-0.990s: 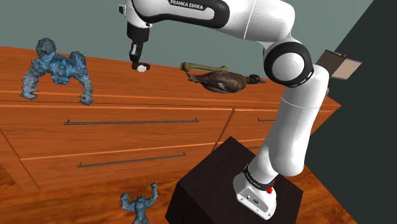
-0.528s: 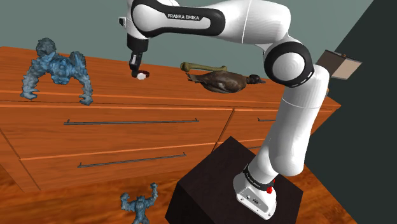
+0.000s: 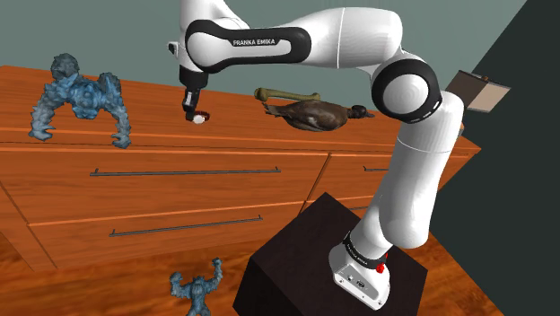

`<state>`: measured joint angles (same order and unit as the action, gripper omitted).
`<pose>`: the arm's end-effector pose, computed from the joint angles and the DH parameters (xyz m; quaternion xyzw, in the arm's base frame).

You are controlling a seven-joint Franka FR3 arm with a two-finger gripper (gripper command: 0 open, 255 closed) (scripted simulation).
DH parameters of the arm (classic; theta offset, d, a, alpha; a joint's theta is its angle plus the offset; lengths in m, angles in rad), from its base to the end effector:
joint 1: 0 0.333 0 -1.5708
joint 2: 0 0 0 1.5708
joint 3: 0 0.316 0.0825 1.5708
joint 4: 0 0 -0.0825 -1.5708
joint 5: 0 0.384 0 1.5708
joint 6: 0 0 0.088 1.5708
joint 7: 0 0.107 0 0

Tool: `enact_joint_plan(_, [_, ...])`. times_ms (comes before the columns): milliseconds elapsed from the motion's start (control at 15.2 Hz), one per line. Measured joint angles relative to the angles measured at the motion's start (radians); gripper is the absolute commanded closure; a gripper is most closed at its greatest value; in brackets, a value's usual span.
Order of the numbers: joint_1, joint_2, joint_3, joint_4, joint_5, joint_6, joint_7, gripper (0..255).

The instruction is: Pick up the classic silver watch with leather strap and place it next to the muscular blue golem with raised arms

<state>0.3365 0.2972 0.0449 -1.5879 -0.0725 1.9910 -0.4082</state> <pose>0.6163 0.2389 0.4739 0.9169 0.3947 0.0527 0.0280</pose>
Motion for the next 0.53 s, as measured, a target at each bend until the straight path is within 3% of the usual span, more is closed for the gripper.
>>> enact_joint_plan(528, [0.0, 0.003, 0.0, -0.027, -0.001, 0.03, 0.002, 255])
